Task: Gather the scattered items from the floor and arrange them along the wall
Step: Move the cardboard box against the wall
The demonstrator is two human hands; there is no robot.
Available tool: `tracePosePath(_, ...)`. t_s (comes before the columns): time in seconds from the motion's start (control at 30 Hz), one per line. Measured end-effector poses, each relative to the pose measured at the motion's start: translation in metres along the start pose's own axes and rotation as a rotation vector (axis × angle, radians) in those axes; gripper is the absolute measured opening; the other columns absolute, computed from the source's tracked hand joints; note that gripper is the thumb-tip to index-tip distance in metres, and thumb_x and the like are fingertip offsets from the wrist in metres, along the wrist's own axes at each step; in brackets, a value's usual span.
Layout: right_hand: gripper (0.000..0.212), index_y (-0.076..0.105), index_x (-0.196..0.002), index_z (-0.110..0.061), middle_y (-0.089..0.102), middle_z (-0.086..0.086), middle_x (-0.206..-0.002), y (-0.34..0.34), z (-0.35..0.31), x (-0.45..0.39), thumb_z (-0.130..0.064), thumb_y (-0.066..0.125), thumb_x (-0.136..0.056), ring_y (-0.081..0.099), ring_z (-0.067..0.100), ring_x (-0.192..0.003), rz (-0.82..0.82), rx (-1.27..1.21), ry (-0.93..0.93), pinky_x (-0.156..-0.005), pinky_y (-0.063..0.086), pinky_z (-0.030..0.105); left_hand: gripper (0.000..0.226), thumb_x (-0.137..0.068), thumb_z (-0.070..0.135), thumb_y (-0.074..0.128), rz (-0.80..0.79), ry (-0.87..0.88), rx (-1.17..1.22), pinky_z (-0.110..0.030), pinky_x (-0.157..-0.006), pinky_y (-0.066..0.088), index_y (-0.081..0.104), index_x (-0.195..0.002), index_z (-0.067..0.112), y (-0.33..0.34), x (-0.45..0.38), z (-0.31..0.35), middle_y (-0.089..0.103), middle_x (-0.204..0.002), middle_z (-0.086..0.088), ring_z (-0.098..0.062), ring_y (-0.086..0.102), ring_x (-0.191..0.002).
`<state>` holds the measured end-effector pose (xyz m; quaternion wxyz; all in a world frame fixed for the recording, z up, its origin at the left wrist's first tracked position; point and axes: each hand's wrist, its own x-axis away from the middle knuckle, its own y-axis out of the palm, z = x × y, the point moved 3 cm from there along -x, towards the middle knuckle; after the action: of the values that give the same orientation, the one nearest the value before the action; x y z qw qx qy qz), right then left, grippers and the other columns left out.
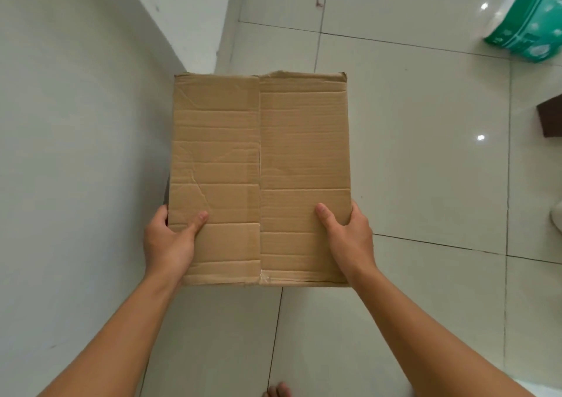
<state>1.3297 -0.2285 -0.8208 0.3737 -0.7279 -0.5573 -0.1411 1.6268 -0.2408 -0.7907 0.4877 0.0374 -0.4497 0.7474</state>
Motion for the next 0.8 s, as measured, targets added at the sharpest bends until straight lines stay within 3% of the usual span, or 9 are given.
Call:
tracePosePath(0.03,0.046,0.059,-0.128,-0.036,0.069,-0.020,-0.111,0.005,-0.002,0.001,-0.056,0.067,-0.087,0.066,0.011,-0.106,0.013,0.005,-0.002,-0.101,0.051,0.044,0.067,-0.068,0.056,0.081,0.018,0.020,-0.021,-0.044,-0.094,0.054,0.063,-0.117,0.015,-0.002,-0.004,-0.002,0.072,-0.111,-0.002,-0.024,0.068,-0.101)
tracePosePath(0.13,0.042,0.060,-0.124,-0.034,0.069,-0.019,-0.108,0.016,-0.004,0.002,-0.055,0.068,-0.088,0.066,0.011,-0.104,0.053,0.020,-0.011,-0.099,0.051,0.045,0.041,-0.078,0.047,0.080,0.050,0.063,-0.092,-0.046,-0.085,0.055,0.063,-0.103,0.019,-0.007,-0.013,-0.003,0.072,-0.099,0.001,-0.027,0.068,-0.093)
tracePosePath(0.23,0.039,0.061,-0.120,-0.034,0.069,-0.019,-0.104,0.027,-0.012,0.000,-0.055,0.068,-0.088,0.067,0.012,-0.100,0.078,0.026,-0.019,-0.098,0.052,0.046,0.044,-0.078,0.053,0.076,0.085,0.115,-0.163,-0.049,-0.082,0.055,0.060,-0.103,0.021,-0.011,-0.025,0.000,0.072,-0.101,-0.002,-0.031,0.067,-0.094)
tracePosePath(0.3,0.045,0.061,-0.122,-0.032,0.070,-0.017,-0.106,0.038,-0.018,-0.002,-0.058,0.067,-0.086,0.067,0.014,-0.103,0.090,0.025,-0.028,-0.098,0.052,0.046,0.049,-0.078,0.056,0.074,0.127,0.124,-0.214,-0.048,-0.081,0.054,0.059,-0.109,0.020,-0.016,-0.036,0.002,0.071,-0.107,-0.006,-0.034,0.065,-0.098)
tracePosePath(0.4,0.069,0.056,-0.133,-0.031,0.070,-0.011,-0.116,0.052,-0.026,-0.003,-0.072,0.060,-0.078,0.065,0.020,-0.111,0.126,0.065,-0.028,-0.098,0.051,0.048,0.059,-0.081,0.057,0.071,0.164,0.133,-0.343,-0.048,-0.080,0.052,0.054,-0.121,0.016,-0.021,-0.046,0.010,0.068,-0.116,-0.013,-0.040,0.062,-0.104)
tracePosePath(0.47,0.070,0.054,-0.134,-0.031,0.070,-0.009,-0.115,0.055,-0.028,-0.002,-0.073,0.059,-0.078,0.064,0.021,-0.111,0.140,0.086,-0.022,-0.097,0.051,0.048,0.062,-0.085,0.051,0.070,0.183,0.181,-0.379,-0.049,-0.081,0.048,0.049,-0.130,0.016,-0.020,-0.046,0.013,0.061,-0.126,-0.014,-0.041,0.059,-0.110)
tracePosePath(0.6,0.060,0.055,-0.132,-0.031,0.070,-0.010,-0.111,0.053,-0.028,-0.001,-0.066,0.063,-0.085,0.065,0.020,-0.107,0.152,0.093,-0.015,-0.095,0.052,0.046,0.089,-0.081,0.025,0.080,0.263,0.516,-0.295,-0.052,-0.100,0.043,0.027,-0.152,0.015,-0.015,-0.024,0.017,0.037,-0.147,-0.012,-0.032,0.043,-0.134)
tracePosePath(0.7,0.061,0.054,-0.134,-0.031,0.070,-0.009,-0.114,0.053,-0.028,-0.001,-0.066,0.062,-0.085,0.065,0.020,-0.108,0.155,0.095,-0.010,-0.095,0.052,0.045,0.091,-0.080,0.047,0.075,0.229,0.686,-0.460,-0.049,-0.115,0.028,0.032,-0.151,0.011,-0.005,-0.004,0.007,0.034,-0.154,-0.014,-0.029,0.030,-0.145)
tracePosePath(0.8,0.069,0.052,-0.137,-0.031,0.069,-0.008,-0.120,0.055,-0.028,-0.001,-0.072,0.060,-0.082,0.065,0.022,-0.112,0.156,0.100,-0.010,-0.097,0.052,0.047,0.099,-0.079,0.080,0.049,0.005,0.849,-0.659,-0.052,-0.121,0.016,0.036,-0.152,0.015,0.008,0.023,-0.006,0.032,-0.159,-0.007,-0.022,0.022,-0.151)
